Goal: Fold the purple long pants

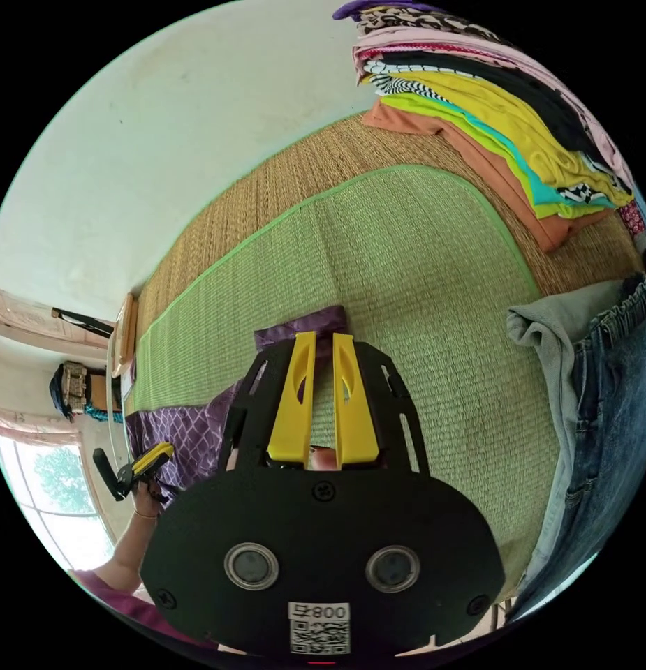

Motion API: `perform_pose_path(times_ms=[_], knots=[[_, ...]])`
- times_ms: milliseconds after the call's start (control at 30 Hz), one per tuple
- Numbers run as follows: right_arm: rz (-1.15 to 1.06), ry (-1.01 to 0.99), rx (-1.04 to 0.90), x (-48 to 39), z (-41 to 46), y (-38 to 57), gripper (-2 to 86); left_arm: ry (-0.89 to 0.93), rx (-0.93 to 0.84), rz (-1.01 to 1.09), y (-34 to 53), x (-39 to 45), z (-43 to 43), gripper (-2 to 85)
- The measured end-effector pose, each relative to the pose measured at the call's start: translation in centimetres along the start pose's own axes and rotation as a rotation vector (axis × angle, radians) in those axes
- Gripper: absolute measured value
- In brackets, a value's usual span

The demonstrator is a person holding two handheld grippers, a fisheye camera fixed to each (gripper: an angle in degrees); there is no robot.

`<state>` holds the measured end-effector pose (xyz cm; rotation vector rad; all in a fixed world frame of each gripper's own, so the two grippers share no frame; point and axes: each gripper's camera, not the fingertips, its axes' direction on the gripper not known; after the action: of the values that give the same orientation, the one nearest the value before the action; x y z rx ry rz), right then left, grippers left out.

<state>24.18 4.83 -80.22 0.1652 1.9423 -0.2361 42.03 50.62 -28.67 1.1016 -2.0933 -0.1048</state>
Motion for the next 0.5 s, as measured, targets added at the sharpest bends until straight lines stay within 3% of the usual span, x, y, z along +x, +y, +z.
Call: perform_pose_path(times_ms=[267, 500], knots=[[0.023, -0.076, 0.0, 1.0, -2.9, 0.2, 0.6, 0.023, -0.001, 0.0, -0.1, -2.2, -0.7, 0.9], [-0.012, -0.324, 0.266, 2.0, -16.9, 8.2, 0.2, 0.123, 0.146, -0.004, 1.8, -4.7, -5.3, 0.8]])
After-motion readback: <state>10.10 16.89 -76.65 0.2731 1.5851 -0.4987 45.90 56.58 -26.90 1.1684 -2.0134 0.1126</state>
